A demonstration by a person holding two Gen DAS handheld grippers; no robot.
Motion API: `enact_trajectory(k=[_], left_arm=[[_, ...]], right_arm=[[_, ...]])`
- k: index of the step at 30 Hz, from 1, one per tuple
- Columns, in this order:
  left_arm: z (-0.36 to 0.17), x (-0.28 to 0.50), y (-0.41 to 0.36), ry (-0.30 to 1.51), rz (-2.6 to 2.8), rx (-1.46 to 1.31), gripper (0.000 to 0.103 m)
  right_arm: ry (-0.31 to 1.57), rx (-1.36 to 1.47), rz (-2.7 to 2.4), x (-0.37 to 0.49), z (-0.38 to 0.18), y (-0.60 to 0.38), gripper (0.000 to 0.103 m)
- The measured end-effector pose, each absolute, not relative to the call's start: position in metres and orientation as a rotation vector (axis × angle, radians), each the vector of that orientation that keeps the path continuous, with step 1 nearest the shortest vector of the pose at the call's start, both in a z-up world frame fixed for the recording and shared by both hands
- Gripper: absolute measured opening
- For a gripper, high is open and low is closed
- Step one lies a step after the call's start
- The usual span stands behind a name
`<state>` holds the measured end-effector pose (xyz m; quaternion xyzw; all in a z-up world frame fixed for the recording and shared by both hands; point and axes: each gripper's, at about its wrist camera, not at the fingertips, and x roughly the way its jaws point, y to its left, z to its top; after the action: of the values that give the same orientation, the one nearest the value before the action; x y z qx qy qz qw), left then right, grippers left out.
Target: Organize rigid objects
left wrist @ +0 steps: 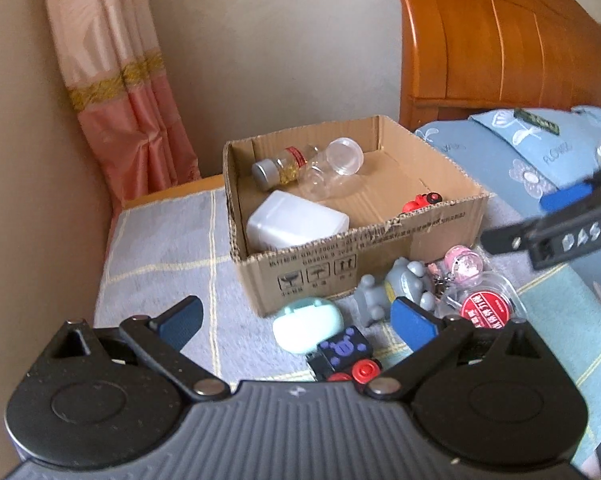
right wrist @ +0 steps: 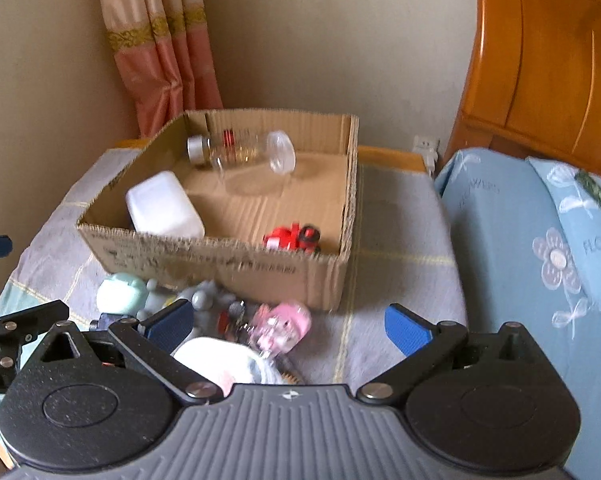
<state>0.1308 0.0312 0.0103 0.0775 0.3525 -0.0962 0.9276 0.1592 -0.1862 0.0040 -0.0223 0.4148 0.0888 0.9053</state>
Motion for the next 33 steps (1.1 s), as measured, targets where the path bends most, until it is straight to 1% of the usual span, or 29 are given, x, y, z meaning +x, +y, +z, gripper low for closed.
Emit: enact_trajectory(k=[6, 20, 33], left_arm=[[0.003, 0.124, 0.042, 0.709, -0.141, 0.106, 0.1], [-0.016, 0.116, 0.063, 0.73, -0.118, 0.046, 0.1], [-0.018, 0.113, 0.057, 0.737, -0.146, 0.045, 0.1]], right_arm=[[0.935, -0.013, 0.197, 0.16, -0.021, -0.167, 0.103], [0.998, 0.065, 0.139, 0.167, -0.051, -0.15, 0.103], [1.044, 0.148, 0.095, 0.151, -0.061, -0.193, 0.103]])
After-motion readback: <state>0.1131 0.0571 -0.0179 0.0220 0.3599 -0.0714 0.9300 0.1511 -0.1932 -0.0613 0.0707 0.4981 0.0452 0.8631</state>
